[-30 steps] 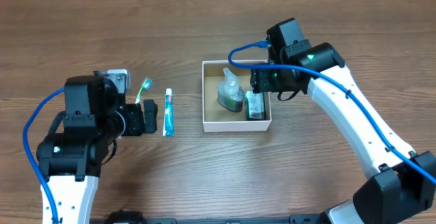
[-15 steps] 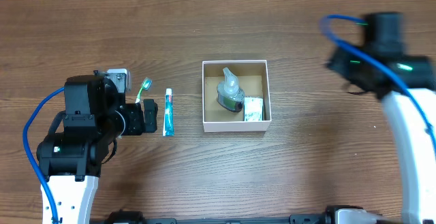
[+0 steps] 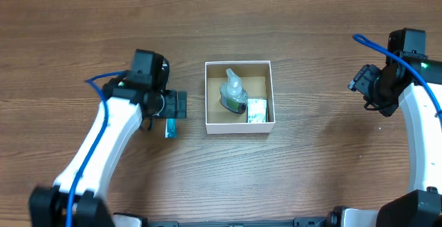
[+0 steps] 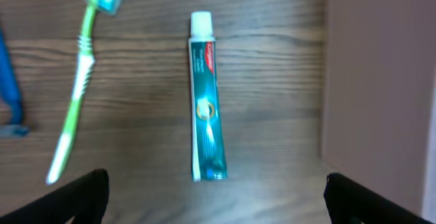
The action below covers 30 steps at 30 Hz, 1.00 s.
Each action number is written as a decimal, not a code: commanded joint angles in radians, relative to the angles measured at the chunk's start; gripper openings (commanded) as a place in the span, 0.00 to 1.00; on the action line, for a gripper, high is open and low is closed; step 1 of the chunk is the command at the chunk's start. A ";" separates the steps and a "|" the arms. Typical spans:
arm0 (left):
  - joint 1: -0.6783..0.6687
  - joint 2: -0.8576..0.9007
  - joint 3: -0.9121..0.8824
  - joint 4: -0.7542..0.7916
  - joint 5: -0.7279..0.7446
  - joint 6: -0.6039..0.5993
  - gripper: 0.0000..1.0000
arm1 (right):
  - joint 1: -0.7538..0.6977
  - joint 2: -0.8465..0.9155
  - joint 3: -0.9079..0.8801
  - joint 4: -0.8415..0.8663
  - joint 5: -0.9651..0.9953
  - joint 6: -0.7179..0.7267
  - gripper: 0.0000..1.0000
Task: Pack container
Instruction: 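Grasp the Colgate toothpaste tube with the left gripper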
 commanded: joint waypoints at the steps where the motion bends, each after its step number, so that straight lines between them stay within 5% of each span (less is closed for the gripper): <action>1: 0.004 0.127 0.014 0.058 0.019 -0.038 1.00 | 0.000 -0.006 -0.003 0.010 -0.009 -0.013 0.70; 11: 0.006 0.339 0.014 0.156 0.019 -0.039 0.99 | 0.000 -0.006 -0.003 0.005 -0.009 -0.013 0.70; 17: 0.005 0.344 0.014 0.172 0.019 -0.042 0.75 | 0.000 -0.006 -0.003 0.005 -0.009 -0.013 0.71; 30: 0.004 0.397 0.009 0.201 0.016 -0.043 0.80 | 0.000 -0.006 -0.003 -0.002 -0.009 -0.013 0.71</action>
